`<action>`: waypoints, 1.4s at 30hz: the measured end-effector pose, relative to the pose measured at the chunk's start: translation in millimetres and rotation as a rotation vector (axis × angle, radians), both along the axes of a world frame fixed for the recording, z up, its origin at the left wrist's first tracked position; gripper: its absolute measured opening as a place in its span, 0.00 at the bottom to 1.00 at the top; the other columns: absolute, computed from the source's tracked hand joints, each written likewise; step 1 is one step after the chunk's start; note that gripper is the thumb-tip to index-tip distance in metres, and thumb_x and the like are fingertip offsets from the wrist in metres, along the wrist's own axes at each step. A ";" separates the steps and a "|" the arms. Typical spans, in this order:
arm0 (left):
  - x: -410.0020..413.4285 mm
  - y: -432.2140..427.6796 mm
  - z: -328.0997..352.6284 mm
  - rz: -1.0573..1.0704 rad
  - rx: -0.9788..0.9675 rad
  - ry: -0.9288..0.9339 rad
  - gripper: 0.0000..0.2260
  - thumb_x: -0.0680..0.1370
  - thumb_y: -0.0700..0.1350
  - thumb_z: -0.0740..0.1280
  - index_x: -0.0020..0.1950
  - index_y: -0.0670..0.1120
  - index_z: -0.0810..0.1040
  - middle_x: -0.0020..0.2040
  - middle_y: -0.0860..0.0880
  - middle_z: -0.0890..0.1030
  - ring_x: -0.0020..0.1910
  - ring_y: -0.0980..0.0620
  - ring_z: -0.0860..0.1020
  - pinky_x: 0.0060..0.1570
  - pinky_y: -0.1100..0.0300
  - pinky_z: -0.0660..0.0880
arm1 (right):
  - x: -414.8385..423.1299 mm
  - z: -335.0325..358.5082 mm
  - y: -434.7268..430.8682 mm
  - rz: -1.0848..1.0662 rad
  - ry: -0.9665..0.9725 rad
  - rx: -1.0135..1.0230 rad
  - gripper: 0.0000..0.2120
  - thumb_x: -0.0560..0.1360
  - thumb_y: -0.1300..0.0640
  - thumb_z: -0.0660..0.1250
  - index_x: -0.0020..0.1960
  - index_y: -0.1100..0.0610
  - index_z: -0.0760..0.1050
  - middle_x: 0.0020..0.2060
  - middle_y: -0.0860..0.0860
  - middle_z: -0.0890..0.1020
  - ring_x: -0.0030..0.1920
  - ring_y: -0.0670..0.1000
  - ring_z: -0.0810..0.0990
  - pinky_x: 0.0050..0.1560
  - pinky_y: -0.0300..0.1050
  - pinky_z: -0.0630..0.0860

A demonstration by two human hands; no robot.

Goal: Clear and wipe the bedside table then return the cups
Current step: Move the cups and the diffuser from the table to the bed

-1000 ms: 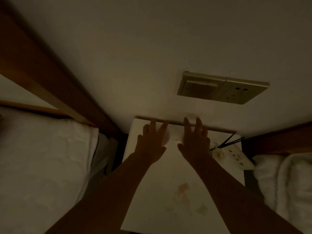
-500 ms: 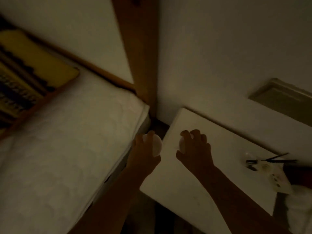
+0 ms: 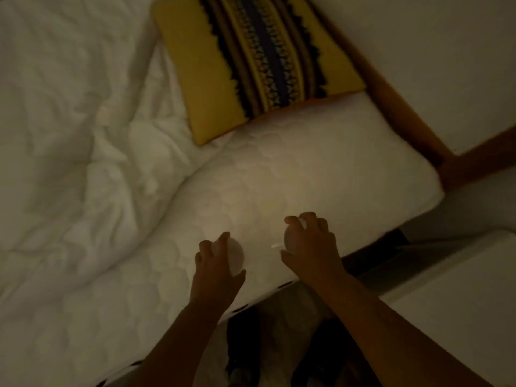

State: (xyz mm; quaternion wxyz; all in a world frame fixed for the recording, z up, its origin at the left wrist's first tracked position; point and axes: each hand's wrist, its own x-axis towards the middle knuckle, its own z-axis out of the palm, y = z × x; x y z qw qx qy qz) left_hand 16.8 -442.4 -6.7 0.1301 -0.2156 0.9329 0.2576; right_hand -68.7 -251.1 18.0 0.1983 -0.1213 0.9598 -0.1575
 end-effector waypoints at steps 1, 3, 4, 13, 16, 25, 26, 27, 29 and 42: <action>4.9 -19.2 0.0 0.045 0.002 0.000 0.42 0.66 0.52 0.77 0.73 0.57 0.55 0.66 0.48 0.61 0.65 0.44 0.67 0.58 0.46 0.77 | -0.5 -0.8 -21.0 0.031 -0.004 -0.006 0.30 0.70 0.46 0.70 0.69 0.49 0.65 0.66 0.53 0.66 0.64 0.57 0.66 0.59 0.55 0.72; 11.9 -50.2 0.4 0.106 -0.004 0.006 0.42 0.66 0.51 0.77 0.73 0.56 0.55 0.66 0.48 0.61 0.65 0.44 0.67 0.58 0.47 0.76 | -1.0 -3.2 -56.4 0.091 -0.008 -0.008 0.30 0.70 0.46 0.70 0.70 0.49 0.64 0.67 0.53 0.65 0.65 0.57 0.65 0.59 0.55 0.72; 15.2 -64.6 -0.3 0.125 -0.012 0.013 0.42 0.66 0.51 0.77 0.73 0.56 0.55 0.66 0.47 0.61 0.65 0.43 0.67 0.57 0.47 0.76 | -1.4 -4.8 -73.6 0.123 0.001 -0.005 0.30 0.70 0.46 0.70 0.70 0.49 0.64 0.67 0.53 0.65 0.65 0.57 0.65 0.60 0.55 0.71; 12.5 -121.4 -19.5 0.150 -0.015 0.052 0.42 0.66 0.49 0.77 0.72 0.57 0.55 0.66 0.49 0.58 0.65 0.42 0.66 0.55 0.46 0.76 | -5.3 -24.0 -163.4 0.248 0.050 0.068 0.32 0.70 0.43 0.71 0.70 0.49 0.64 0.66 0.53 0.66 0.65 0.57 0.66 0.59 0.54 0.73; 9.4 -123.5 -30.2 0.120 -0.014 0.057 0.42 0.66 0.49 0.76 0.72 0.56 0.55 0.66 0.46 0.60 0.64 0.42 0.67 0.55 0.48 0.76 | -4.2 -32.6 -169.5 0.245 0.055 0.104 0.32 0.71 0.42 0.70 0.71 0.48 0.63 0.68 0.53 0.65 0.66 0.57 0.65 0.61 0.53 0.70; 12.7 -127.4 -22.4 0.041 -0.045 0.008 0.48 0.67 0.59 0.74 0.76 0.56 0.45 0.75 0.45 0.51 0.73 0.40 0.57 0.66 0.38 0.65 | 3.2 -31.6 -165.3 0.168 0.003 0.053 0.41 0.69 0.39 0.71 0.75 0.48 0.54 0.74 0.54 0.58 0.73 0.57 0.58 0.68 0.56 0.66; 12.5 -127.5 -18.6 0.023 -0.057 0.004 0.48 0.67 0.60 0.73 0.76 0.56 0.45 0.76 0.45 0.50 0.74 0.39 0.56 0.68 0.37 0.62 | 5.0 -27.5 -162.4 0.158 0.002 0.049 0.43 0.69 0.38 0.71 0.76 0.48 0.53 0.75 0.55 0.57 0.74 0.57 0.57 0.69 0.56 0.65; 11.7 -127.2 -14.6 0.003 -0.071 0.004 0.47 0.67 0.61 0.72 0.76 0.56 0.45 0.76 0.45 0.50 0.75 0.40 0.55 0.69 0.37 0.59 | 7.0 -22.5 -158.7 0.146 0.004 0.043 0.43 0.69 0.38 0.70 0.76 0.48 0.52 0.75 0.55 0.57 0.74 0.57 0.56 0.69 0.56 0.65; 8.3 -123.1 -4.1 -0.039 -0.105 0.010 0.44 0.69 0.62 0.71 0.76 0.55 0.48 0.76 0.45 0.50 0.75 0.40 0.54 0.71 0.36 0.56 | 11.7 -10.2 -148.3 0.112 0.010 0.031 0.43 0.69 0.38 0.70 0.76 0.49 0.53 0.75 0.55 0.57 0.75 0.57 0.57 0.69 0.56 0.66; -36.6 19.8 64.9 -0.571 -0.050 0.071 0.26 0.75 0.56 0.67 0.70 0.50 0.66 0.71 0.47 0.64 0.69 0.48 0.66 0.64 0.56 0.72 | 57.4 60.8 18.7 -0.370 -0.111 -0.088 0.31 0.78 0.46 0.64 0.75 0.52 0.57 0.73 0.51 0.60 0.70 0.52 0.64 0.67 0.50 0.70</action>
